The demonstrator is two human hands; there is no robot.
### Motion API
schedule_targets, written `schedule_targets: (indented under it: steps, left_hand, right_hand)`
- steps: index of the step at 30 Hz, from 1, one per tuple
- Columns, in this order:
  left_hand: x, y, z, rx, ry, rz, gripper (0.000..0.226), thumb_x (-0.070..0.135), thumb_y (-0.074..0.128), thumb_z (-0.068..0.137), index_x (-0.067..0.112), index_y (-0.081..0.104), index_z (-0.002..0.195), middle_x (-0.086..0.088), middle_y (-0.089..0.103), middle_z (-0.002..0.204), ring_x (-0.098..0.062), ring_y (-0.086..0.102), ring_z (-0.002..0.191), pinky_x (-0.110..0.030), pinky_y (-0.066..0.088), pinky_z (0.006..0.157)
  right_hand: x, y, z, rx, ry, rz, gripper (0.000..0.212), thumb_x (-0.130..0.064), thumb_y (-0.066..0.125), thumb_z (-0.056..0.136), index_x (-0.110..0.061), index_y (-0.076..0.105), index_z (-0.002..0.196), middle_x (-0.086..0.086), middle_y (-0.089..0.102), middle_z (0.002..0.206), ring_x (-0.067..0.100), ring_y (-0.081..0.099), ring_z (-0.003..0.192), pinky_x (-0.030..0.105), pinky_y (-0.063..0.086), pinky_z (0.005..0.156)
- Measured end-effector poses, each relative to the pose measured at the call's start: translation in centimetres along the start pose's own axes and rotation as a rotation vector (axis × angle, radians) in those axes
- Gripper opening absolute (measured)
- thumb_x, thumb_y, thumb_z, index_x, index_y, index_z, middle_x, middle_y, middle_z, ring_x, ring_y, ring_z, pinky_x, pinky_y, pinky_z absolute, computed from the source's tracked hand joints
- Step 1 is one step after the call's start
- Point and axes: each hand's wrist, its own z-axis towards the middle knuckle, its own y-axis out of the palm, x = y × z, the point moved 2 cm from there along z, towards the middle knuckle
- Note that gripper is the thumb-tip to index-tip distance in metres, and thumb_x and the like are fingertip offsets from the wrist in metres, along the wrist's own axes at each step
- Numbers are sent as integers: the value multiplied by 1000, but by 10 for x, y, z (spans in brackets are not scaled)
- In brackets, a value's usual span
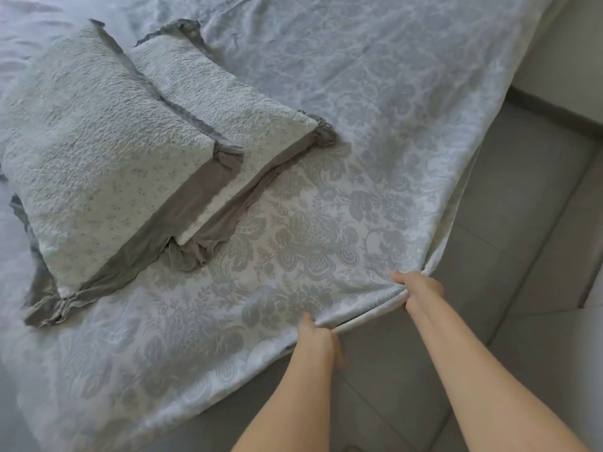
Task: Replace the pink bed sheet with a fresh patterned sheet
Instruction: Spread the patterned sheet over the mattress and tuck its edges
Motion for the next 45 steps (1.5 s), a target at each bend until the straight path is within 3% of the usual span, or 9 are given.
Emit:
schedule_targets:
  steps: [3,9,20,24,27,31,35,40,45]
  left_hand:
    - [7,18,-18,-10,-196,326,62,44,57,86,3,42,130,-15,46,132,-37,45,119,-52,31,97]
    - [41,49,-67,-156,-194,618,48,42,52,89,0,50,113,-8,49,102,-26,50,95,-41,37,90]
    - [102,213,-112,-238,654,1111,24,22,56,88,14,42,70,-2,40,70,-15,35,60,-27,29,55]
    - [100,288,-100,-173,959,1659,57,47,69,75,19,49,120,5,55,110,-18,56,103,-28,44,81]
    - [84,317,-79,-131,833,1876,87,61,70,60,16,39,129,1,57,119,-20,55,110,-31,46,90]
    - [71,347,-55,26,819,1805,15,25,60,80,15,50,73,3,52,73,-19,56,76,-25,38,58]
    - [85,359,-49,62,745,1747,30,13,48,88,15,37,60,2,41,61,-12,38,54,-23,26,47]
    - [125,361,-43,-128,605,1511,16,7,38,89,7,53,90,-2,52,81,-13,43,67,-23,33,57]
    - [157,351,-44,-294,517,1195,46,33,54,77,16,53,120,-1,54,124,-17,50,112,-34,39,97]
  right_hand:
    - [-7,-1,-5,-1,-2,-16,50,-9,77,75,7,56,117,13,60,109,27,57,95,30,42,77]
    - [-31,-6,-40,-152,144,-212,15,-13,68,85,-9,54,81,6,54,71,18,49,59,29,39,65]
    - [-151,-1,-4,-343,258,331,11,-2,48,89,4,57,88,17,61,85,31,57,76,40,48,71]
    - [-216,3,44,-369,242,365,10,2,47,91,1,57,88,10,63,50,24,58,54,31,46,57]
    - [-247,2,62,-425,256,196,19,13,43,89,1,54,78,13,62,55,25,60,54,34,50,57]
    - [-285,-1,94,-356,180,-102,18,12,45,83,-3,53,90,13,59,77,22,56,53,33,46,55]
    - [-327,-3,113,14,-690,-1138,46,-14,56,85,-16,42,129,3,59,121,24,56,108,34,44,87]
    - [-359,47,145,-570,-1238,-2002,85,-9,54,83,-30,7,151,4,8,159,23,4,146,51,2,117]
    - [-386,89,180,-879,-1187,-1928,25,-21,56,89,-21,61,113,-1,59,125,18,46,126,43,2,119]
